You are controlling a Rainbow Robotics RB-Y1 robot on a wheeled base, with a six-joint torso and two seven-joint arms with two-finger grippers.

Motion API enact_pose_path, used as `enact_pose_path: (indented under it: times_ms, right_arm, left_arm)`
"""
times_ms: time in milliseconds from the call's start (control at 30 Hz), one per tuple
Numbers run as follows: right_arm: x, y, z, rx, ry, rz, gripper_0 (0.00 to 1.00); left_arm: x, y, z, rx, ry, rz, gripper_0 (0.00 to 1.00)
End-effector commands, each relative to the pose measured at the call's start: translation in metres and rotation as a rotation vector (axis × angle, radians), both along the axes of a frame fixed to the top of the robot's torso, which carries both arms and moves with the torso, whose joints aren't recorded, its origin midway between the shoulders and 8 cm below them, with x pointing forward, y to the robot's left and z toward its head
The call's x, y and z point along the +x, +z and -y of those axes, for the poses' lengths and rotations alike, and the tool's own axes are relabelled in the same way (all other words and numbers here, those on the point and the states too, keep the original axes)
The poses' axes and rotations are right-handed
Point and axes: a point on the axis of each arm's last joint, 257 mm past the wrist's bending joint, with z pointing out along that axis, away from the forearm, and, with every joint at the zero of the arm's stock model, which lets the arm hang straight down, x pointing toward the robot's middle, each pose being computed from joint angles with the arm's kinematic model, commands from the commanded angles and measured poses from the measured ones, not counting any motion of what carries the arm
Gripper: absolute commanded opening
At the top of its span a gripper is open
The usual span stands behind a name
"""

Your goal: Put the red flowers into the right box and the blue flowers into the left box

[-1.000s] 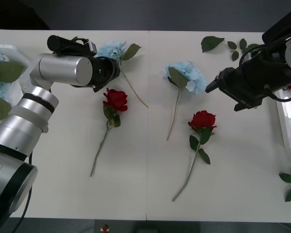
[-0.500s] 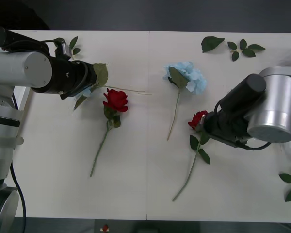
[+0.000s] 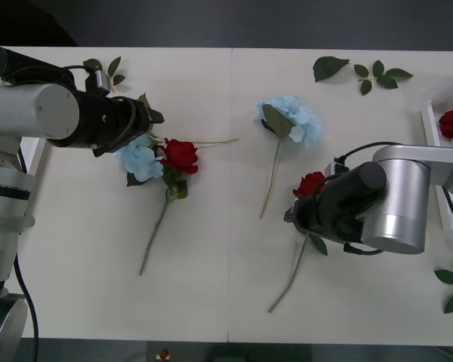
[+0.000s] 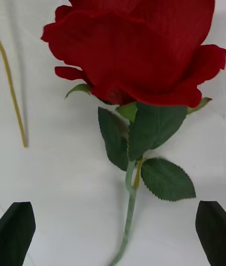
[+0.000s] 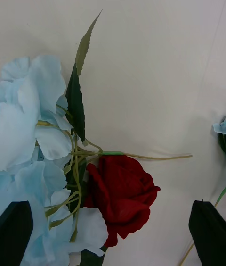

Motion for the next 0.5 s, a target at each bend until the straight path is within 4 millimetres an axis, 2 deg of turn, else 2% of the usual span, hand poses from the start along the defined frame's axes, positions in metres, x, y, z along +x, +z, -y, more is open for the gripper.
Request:
enact_pose_path:
  times_ms: [33,133,300,400,500]
  right_arm:
    - [0.014,-0.005,-0.007,0.010,-0.009,0.016,0.99]
    - [0.024,-0.012,-0.008,0.005,-0.018,0.023,0.99]
    - [0.033,-0.019,-0.008,0.003,-0.021,0.027,0.97]
    - [0.035,-0.021,-0.005,-0.010,-0.015,0.028,0.83]
    - [0.034,-0.023,-0.003,-0.018,-0.006,0.026,0.75]
  left_arm:
    - [0.007,0.027,-0.006,-0.043,0.021,0.042,1.00]
    - [0.005,0.033,-0.008,-0.077,0.038,0.010,1.00]
    - [0.003,0.054,0.005,-0.195,0.100,-0.057,1.00]
    - [0.003,0.063,0.018,-0.315,0.163,-0.109,1.00]
    - [0.002,0.067,0.034,-0.430,0.217,-0.162,1.00]
